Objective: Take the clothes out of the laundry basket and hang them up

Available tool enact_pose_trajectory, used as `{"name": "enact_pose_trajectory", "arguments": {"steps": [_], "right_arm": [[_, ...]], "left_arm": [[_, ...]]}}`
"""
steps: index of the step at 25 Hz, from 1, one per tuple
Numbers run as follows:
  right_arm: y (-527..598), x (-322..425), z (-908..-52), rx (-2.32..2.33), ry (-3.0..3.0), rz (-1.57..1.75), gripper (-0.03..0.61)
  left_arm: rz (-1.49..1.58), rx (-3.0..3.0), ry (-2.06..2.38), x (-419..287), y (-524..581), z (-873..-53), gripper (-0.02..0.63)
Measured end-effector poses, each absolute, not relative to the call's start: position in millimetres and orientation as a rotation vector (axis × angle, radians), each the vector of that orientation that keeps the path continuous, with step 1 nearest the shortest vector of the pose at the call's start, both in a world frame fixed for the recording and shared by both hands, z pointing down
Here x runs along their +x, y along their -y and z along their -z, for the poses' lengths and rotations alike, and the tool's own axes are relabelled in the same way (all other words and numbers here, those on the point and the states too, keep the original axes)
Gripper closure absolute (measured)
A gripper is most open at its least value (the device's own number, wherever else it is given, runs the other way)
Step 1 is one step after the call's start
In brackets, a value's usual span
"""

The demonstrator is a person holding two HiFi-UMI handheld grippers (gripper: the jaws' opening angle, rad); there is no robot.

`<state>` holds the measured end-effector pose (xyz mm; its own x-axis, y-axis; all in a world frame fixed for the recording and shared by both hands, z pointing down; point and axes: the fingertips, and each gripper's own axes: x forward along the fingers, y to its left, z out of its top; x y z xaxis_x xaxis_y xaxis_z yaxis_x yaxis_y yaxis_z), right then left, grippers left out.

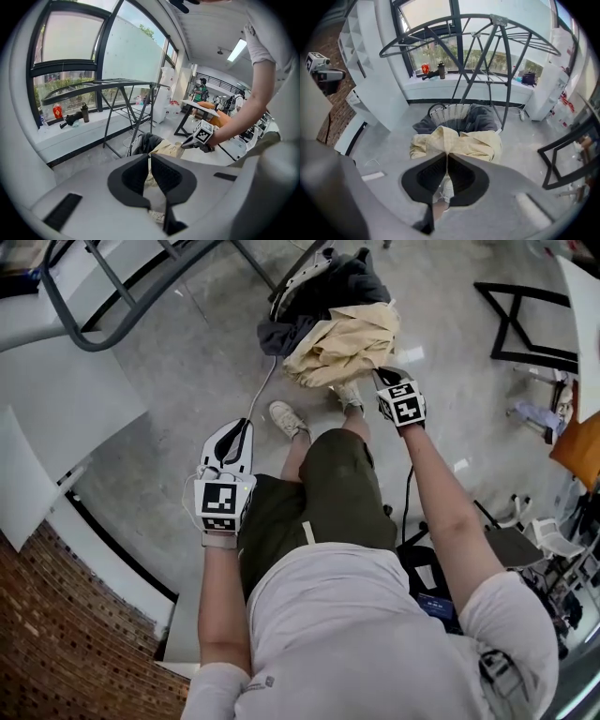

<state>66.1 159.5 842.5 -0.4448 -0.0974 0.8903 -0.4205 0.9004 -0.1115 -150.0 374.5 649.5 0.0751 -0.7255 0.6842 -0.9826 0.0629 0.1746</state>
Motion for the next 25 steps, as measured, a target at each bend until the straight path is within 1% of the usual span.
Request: {"name": "enact_pose_trajectory", "arguments": {"steps": [14,25], "right_arm": [[-121.7,72.2,-654.8,0.658,2.299,-0.305,0.563],[-103.1,52.2,-489.1,0.801,2.572,-0.175,0.563]], "left_arm": [[-0.503,1.931,1.632,-127.8,-327.9,-610.6,0.612],[-0.472,2.111,1.549,-96.8,-272.3,-577.8,0.606]]}}
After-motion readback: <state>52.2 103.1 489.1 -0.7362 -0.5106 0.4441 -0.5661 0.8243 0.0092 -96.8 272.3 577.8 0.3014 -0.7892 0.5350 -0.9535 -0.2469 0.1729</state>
